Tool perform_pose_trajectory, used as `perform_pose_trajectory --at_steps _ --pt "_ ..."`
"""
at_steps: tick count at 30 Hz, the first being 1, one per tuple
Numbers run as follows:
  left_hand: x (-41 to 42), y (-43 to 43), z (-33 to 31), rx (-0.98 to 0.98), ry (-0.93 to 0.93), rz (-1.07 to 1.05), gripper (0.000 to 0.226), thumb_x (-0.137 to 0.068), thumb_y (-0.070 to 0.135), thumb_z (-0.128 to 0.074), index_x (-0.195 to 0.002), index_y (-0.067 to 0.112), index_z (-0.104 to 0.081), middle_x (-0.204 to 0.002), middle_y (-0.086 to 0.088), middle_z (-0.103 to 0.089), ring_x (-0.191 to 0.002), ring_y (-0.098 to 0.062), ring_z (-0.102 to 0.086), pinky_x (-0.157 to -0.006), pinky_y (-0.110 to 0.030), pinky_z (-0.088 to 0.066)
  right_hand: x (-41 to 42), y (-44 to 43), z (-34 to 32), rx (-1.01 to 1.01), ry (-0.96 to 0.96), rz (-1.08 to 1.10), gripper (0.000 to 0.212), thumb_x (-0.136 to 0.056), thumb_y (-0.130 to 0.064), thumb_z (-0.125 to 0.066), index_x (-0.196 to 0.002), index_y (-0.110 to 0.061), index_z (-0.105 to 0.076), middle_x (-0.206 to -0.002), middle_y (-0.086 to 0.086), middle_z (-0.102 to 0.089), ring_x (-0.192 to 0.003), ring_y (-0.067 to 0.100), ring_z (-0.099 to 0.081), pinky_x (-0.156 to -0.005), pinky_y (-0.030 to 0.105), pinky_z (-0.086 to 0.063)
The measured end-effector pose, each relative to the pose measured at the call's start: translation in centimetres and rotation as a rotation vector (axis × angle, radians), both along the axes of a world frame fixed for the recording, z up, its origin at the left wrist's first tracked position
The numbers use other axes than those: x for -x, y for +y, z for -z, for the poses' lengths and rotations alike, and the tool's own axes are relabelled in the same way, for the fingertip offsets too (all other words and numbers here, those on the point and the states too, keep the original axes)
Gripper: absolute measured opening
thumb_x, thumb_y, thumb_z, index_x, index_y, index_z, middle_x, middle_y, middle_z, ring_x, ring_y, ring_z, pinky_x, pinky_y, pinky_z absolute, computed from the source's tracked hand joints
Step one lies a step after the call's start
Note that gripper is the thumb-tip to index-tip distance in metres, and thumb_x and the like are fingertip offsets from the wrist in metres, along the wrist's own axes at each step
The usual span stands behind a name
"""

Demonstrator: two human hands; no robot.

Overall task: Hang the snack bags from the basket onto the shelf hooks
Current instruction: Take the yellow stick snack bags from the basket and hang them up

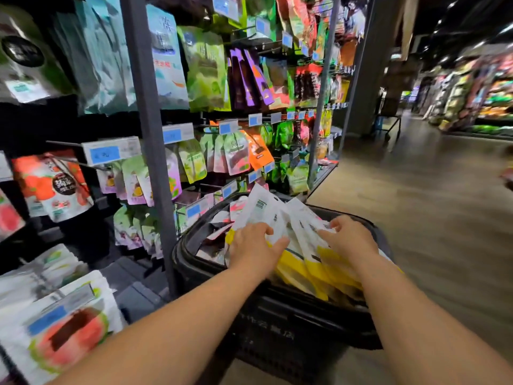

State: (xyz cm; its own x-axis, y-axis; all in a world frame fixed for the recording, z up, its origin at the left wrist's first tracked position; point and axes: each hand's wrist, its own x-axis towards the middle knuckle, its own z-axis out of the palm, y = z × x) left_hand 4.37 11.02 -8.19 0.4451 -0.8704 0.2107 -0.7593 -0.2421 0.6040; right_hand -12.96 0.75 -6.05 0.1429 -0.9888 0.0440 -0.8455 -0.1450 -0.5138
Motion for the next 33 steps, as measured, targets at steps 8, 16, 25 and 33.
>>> perform_pose_trajectory --at_steps 8,16,25,33 --pt "2.6 -1.3 0.6 -0.003 -0.006 -0.041 0.052 -0.087 0.066 -0.055 -0.121 0.026 -0.057 -0.131 0.002 -0.053 -0.127 -0.023 -0.043 -0.098 -0.037 -0.037 3.3 1.0 0.5 -0.178 0.114 -0.042 0.076 -0.085 -0.066 -0.058 -0.143 -0.019 -0.047 -0.144 0.005 -0.051 -0.127 0.027 -0.05 -0.096 0.033 -0.042" --pt "2.8 -1.0 0.7 -0.052 -0.038 -0.022 0.061 -0.08 0.072 -0.059 -0.121 0.027 -0.06 -0.131 0.004 -0.052 -0.129 -0.022 -0.041 -0.099 -0.037 -0.038 3.8 1.6 1.0 -0.222 0.09 -0.026 0.124 -0.039 -0.09 -0.05 -0.145 -0.025 -0.044 -0.147 0.0 -0.05 -0.129 0.025 -0.05 -0.106 0.043 -0.043" --pt "2.8 -0.4 0.7 -0.089 -0.045 0.002 0.06 -0.08 0.069 -0.062 -0.123 0.028 -0.059 -0.133 0.005 -0.049 -0.131 -0.023 -0.036 -0.102 -0.037 -0.035 3.7 0.6 2.2 -0.003 0.367 -0.075 0.062 -0.091 -0.06 -0.039 -0.136 -0.019 -0.052 -0.137 0.007 -0.058 -0.119 0.027 -0.055 -0.09 0.035 -0.044" --pt "2.7 -0.6 0.8 -0.11 -0.024 -0.001 0.059 -0.079 0.07 -0.062 -0.122 0.03 -0.059 -0.133 0.006 -0.047 -0.132 -0.022 -0.034 -0.103 -0.037 -0.035 3.7 0.1 3.0 0.196 0.532 -0.158 0.04 -0.104 -0.027 -0.027 -0.12 -0.016 -0.061 -0.121 0.005 -0.064 -0.106 0.023 -0.06 -0.071 0.031 -0.036"
